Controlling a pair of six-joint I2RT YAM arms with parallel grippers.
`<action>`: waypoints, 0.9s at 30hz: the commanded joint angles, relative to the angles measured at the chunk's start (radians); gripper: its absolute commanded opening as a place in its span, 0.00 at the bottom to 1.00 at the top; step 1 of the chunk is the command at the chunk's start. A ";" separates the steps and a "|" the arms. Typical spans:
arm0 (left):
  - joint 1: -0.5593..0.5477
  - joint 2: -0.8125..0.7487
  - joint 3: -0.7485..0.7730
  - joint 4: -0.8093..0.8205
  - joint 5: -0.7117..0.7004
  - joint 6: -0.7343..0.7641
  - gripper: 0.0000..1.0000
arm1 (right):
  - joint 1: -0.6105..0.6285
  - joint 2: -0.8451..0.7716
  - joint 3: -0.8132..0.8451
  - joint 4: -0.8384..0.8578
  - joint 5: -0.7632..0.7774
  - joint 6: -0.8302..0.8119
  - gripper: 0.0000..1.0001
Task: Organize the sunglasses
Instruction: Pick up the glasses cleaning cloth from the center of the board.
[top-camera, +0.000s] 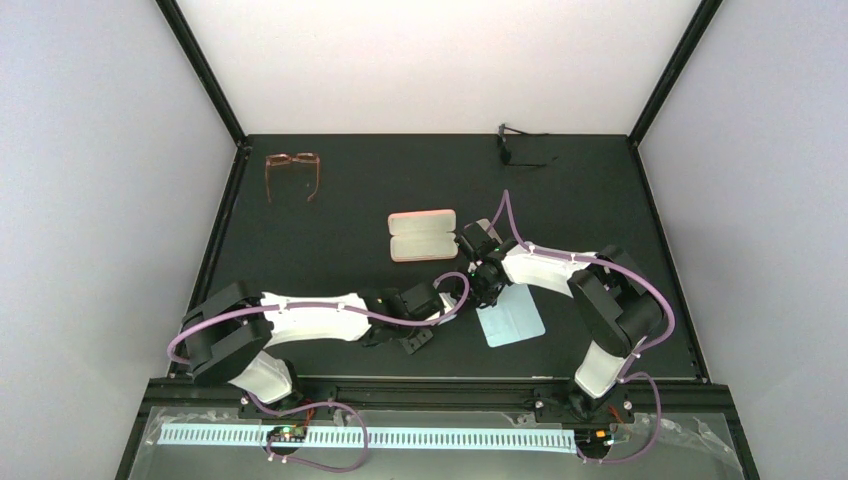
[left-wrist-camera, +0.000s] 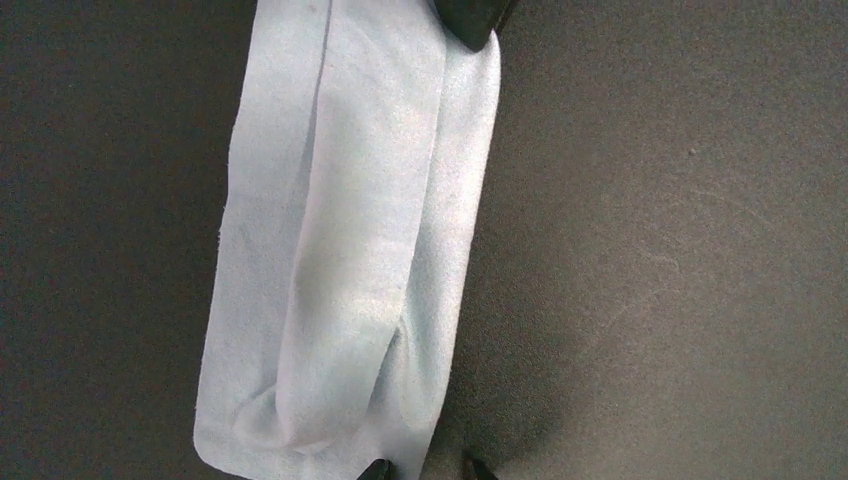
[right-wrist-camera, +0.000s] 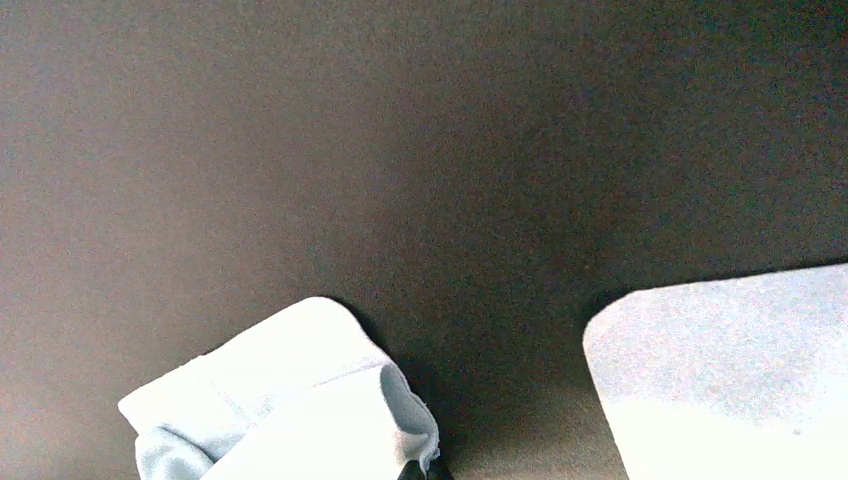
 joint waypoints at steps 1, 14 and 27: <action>0.027 0.030 0.013 0.021 -0.003 -0.008 0.19 | -0.003 0.001 0.005 0.001 -0.006 0.013 0.01; 0.054 0.068 0.027 0.010 0.000 -0.023 0.15 | -0.002 0.000 0.022 -0.007 -0.009 0.008 0.01; 0.068 0.082 0.044 -0.048 -0.025 -0.078 0.02 | -0.003 0.017 0.078 -0.053 -0.003 0.001 0.01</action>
